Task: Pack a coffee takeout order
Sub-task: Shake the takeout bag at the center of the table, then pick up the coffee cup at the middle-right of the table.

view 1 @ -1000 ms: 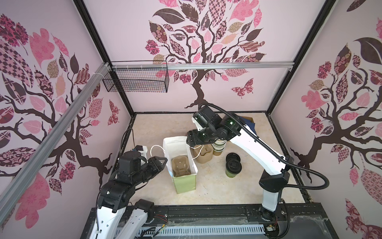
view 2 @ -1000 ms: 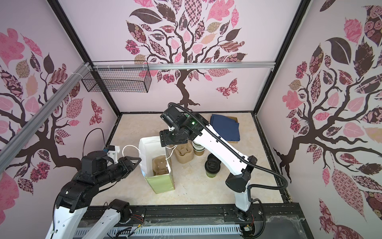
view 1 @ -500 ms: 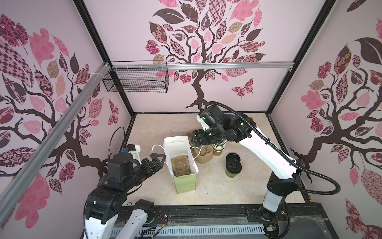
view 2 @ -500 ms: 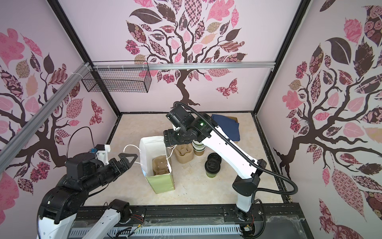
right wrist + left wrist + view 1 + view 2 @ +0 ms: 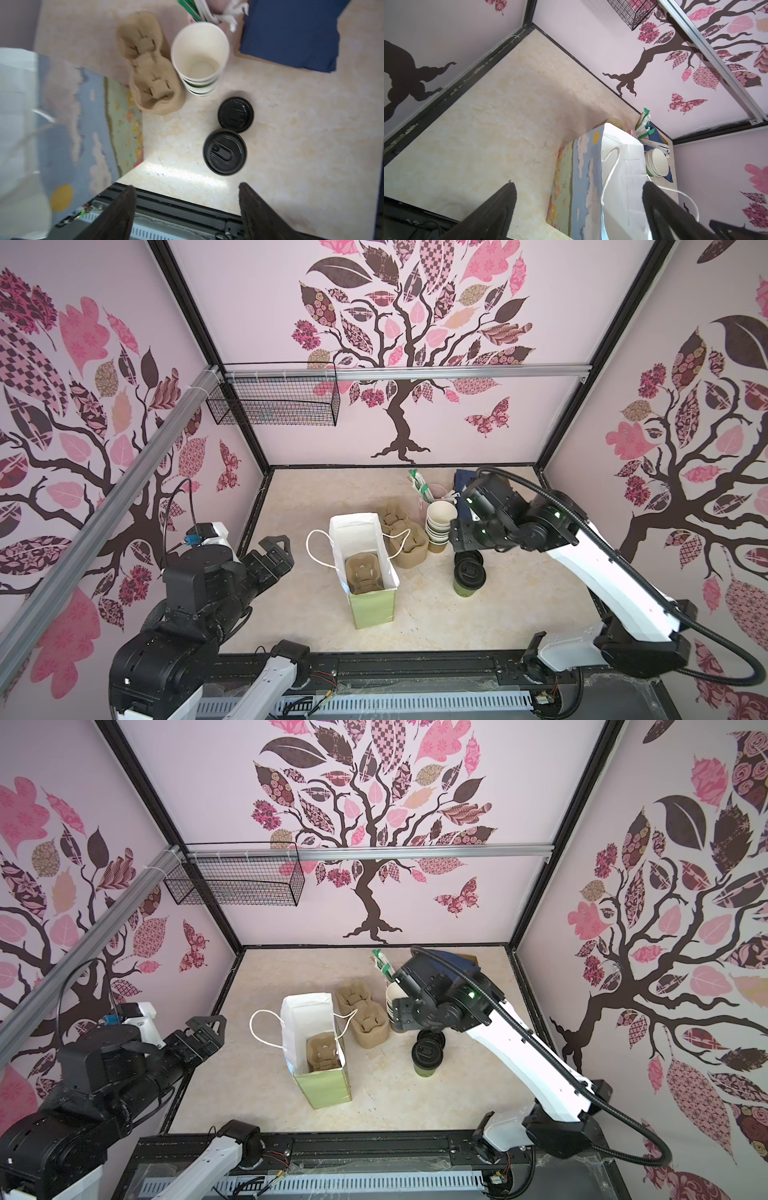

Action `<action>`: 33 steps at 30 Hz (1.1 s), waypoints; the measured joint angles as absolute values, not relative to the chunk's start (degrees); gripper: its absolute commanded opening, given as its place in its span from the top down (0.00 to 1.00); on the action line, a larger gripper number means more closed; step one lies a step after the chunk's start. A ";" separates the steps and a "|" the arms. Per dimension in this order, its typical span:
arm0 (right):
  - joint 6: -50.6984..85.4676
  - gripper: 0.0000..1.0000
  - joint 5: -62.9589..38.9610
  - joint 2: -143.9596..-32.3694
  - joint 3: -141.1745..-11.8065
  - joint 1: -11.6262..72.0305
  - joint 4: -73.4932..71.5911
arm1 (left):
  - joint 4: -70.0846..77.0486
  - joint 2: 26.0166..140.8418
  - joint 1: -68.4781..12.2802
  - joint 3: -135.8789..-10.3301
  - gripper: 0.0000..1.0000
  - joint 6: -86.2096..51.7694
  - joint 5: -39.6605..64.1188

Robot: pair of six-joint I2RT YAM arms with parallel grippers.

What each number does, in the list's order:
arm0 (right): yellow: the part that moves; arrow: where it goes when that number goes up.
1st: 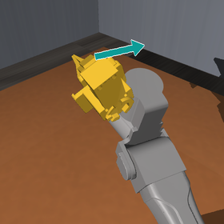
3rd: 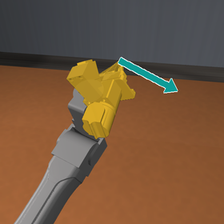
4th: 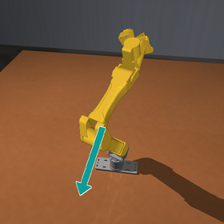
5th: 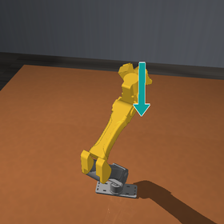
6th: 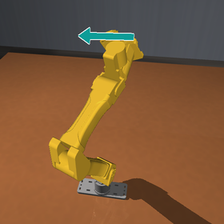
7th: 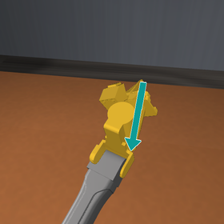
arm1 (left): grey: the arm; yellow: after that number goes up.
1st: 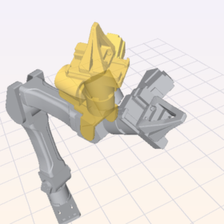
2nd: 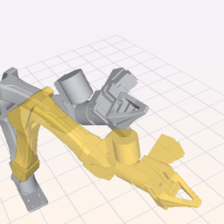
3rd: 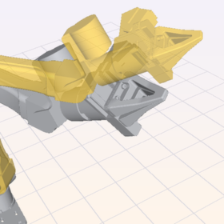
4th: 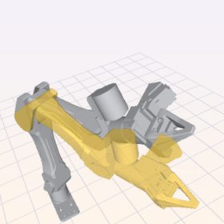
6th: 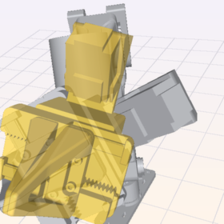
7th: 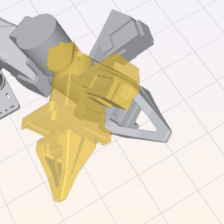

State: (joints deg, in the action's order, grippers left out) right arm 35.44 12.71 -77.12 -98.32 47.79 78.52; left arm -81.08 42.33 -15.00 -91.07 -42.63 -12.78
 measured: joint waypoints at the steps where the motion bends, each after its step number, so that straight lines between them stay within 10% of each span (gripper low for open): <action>1: 36.10 0.17 13.15 -74.89 -94.17 47.64 78.96 | -80.95 42.17 -15.00 -90.56 0.02 -42.68 -13.26; 8: 41.93 0.02 11.29 -67.53 -73.28 47.05 77.73 | -79.94 38.79 -15.00 -85.60 0.02 -44.60 -15.00; 33: 35.79 0.04 7.90 -74.22 -64.86 38.76 61.65 | -71.18 49.98 -15.00 -95.09 0.02 -31.83 -2.66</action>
